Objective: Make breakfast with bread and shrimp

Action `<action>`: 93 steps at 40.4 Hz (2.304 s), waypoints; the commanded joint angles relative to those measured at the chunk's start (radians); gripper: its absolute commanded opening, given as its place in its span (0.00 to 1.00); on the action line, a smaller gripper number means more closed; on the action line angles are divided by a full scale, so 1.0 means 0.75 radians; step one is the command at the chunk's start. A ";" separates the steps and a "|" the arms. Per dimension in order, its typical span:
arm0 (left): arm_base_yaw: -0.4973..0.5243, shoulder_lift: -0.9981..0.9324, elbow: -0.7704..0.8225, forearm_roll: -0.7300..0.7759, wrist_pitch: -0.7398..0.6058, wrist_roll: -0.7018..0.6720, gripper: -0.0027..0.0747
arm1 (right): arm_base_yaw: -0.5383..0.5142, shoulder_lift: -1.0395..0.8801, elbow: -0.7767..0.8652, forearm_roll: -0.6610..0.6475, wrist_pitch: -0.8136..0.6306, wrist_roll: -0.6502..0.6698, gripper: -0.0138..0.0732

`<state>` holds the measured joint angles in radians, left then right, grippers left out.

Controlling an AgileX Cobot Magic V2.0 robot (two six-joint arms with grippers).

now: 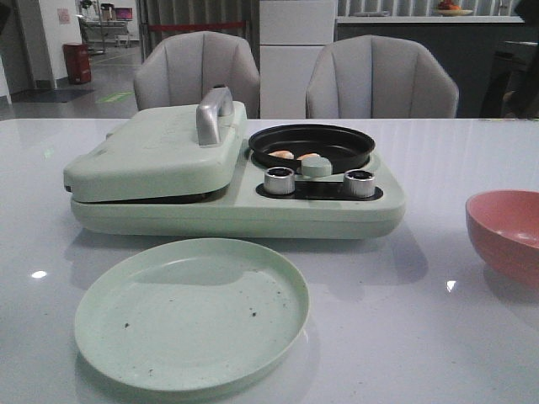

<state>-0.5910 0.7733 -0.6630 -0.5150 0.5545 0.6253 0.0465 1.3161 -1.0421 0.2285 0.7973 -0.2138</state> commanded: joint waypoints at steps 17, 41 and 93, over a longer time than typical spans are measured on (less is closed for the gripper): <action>0.001 -0.004 -0.037 -0.028 -0.088 -0.011 0.16 | 0.128 -0.556 0.126 -0.147 0.157 0.077 0.61; 0.001 -0.004 -0.037 -0.028 -0.088 -0.011 0.16 | 0.126 -1.094 0.492 -0.198 0.173 0.079 0.61; 0.001 -0.004 -0.035 0.552 -0.052 -0.671 0.16 | 0.126 -1.095 0.492 -0.196 0.249 0.137 0.20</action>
<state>-0.5910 0.7733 -0.6630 -0.0971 0.5804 0.1337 0.1421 0.4914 -0.6488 0.0825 1.0327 -0.1119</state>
